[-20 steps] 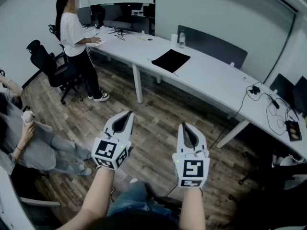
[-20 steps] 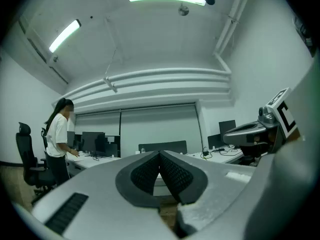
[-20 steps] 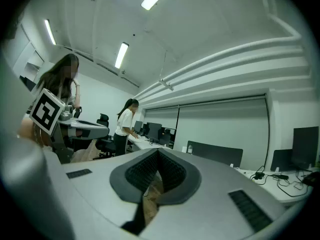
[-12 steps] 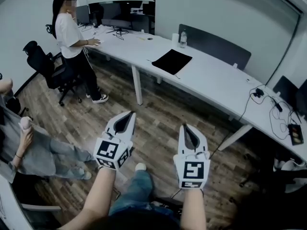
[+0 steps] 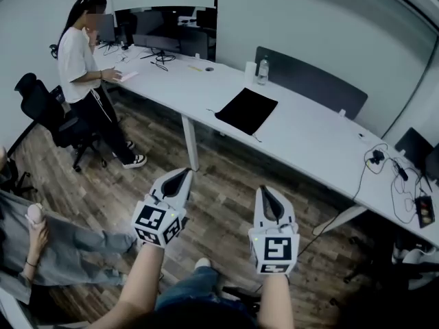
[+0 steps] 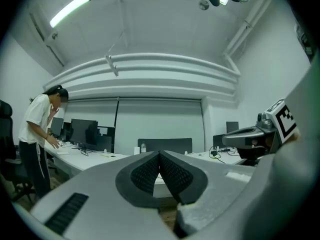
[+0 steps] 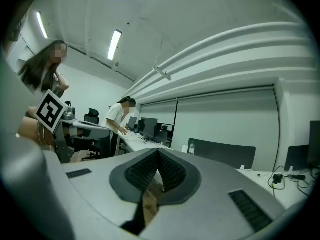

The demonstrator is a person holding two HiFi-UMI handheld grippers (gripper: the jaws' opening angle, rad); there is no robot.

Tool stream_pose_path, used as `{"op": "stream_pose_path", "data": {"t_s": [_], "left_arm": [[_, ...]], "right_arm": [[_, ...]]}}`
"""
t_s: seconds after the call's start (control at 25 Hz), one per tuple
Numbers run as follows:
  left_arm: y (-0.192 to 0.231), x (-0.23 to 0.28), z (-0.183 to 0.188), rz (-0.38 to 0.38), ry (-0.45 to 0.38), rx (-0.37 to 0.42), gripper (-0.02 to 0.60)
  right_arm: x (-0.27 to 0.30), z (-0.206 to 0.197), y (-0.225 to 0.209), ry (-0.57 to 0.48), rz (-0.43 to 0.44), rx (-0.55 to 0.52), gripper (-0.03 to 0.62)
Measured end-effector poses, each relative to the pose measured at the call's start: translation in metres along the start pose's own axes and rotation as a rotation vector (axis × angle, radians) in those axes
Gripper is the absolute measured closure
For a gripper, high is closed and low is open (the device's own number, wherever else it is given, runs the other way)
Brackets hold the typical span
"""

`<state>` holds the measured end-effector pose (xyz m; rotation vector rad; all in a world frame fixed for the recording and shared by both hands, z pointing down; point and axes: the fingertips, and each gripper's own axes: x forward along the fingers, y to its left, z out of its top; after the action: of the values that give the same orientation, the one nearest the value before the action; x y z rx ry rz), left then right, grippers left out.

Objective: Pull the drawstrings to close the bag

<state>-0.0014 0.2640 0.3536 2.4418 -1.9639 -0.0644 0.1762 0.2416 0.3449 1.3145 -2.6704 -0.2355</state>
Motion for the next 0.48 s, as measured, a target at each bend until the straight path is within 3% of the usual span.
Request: {"op": "stream_pose_path", "data": {"t_s": [0.2, 0.48], "left_arm": [[0.055, 0.056, -0.004, -0.041, 0.013, -0.004, 0.583], [0.082, 0.108, -0.012, -0.099, 0.035, 0.005, 0.583]], "right_arm": [[0.072, 0.004, -0.006, -0.002, -0.041, 0.019, 0.6], [0.119, -0.005, -0.023, 0.038, -0.089, 0.021, 0.6]]}}
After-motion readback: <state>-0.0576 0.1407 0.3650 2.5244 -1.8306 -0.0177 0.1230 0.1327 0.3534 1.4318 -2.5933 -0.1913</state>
